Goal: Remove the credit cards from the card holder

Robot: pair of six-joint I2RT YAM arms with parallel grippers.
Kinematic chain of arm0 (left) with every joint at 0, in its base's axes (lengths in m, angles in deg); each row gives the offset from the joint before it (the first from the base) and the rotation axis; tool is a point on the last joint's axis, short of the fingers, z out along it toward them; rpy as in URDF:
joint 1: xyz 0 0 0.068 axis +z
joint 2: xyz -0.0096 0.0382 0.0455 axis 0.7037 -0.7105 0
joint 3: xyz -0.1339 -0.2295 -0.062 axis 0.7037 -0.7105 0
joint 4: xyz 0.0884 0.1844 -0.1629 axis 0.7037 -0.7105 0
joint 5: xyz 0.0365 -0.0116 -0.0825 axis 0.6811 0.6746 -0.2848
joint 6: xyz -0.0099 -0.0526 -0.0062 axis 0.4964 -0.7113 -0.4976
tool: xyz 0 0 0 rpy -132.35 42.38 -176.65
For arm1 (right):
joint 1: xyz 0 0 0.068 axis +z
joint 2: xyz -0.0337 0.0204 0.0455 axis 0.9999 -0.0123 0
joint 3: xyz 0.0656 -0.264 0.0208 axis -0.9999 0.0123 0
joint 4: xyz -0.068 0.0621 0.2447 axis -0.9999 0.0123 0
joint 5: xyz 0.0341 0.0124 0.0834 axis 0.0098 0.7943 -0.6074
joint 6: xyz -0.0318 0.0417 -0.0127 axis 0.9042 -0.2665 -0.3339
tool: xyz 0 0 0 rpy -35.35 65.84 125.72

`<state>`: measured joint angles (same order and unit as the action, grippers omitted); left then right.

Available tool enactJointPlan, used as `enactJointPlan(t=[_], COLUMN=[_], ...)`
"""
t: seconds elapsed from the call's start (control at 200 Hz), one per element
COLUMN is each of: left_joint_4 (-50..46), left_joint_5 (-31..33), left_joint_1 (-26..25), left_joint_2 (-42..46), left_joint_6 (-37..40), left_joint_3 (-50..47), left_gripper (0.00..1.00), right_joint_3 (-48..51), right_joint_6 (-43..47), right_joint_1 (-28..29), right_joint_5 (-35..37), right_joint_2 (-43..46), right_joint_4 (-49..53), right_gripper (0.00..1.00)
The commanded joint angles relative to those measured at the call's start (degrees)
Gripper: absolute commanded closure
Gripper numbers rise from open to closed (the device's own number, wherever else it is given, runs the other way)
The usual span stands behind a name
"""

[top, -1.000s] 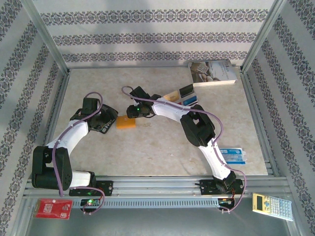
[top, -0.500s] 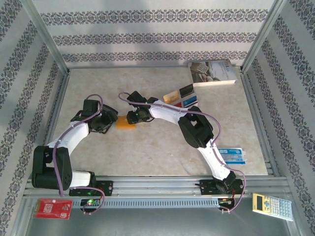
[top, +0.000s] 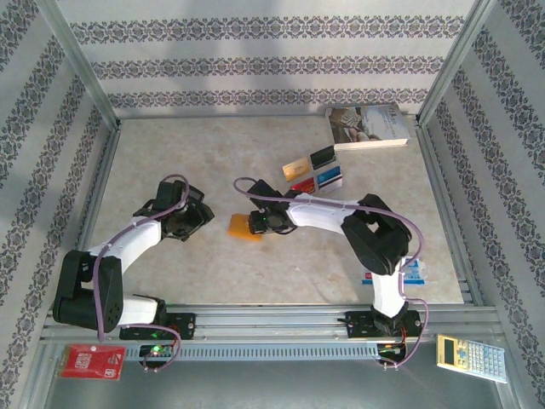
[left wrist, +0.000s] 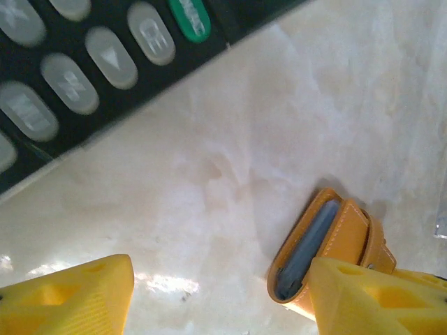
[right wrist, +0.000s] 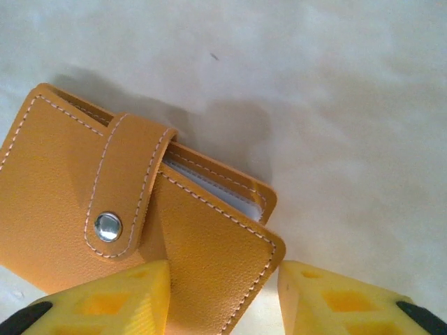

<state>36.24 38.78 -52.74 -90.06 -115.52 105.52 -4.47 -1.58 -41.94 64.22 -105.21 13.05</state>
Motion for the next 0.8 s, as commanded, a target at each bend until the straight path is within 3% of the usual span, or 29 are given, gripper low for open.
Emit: enactJointPlan(t=[0.0,0.185,0.435,0.799], left_joint_4=[0.1,1.2,12.6,20.0], left_joint_5=[0.1,2.4,3.5,1.4], left_joint_1=[-2.5,-8.2,-16.3,-18.1], left_joint_2=[2.6,4.8,3.5,-7.1], left_joint_6=[-2.9,-9.4,-21.2,-21.6], left_joint_3=[-0.1,-2.1,-7.8,-3.6], left_gripper=[0.32,0.32,0.40,0.58], right_joint_3=[1.2,-3.4,-9.4,-3.5], right_joint_6=[3.4,8.4,11.5,8.0], right_joint_1=[-1.2,-5.7,-6.8,-6.3], right_joint_5=[1.6,-8.7,-9.8,-14.1], right_joint_2=[5.4,1.0,-5.6,-4.2], right_joint_4=[0.0,-0.9,1.5,1.9], right_gripper=[0.49,0.47,0.53,0.70])
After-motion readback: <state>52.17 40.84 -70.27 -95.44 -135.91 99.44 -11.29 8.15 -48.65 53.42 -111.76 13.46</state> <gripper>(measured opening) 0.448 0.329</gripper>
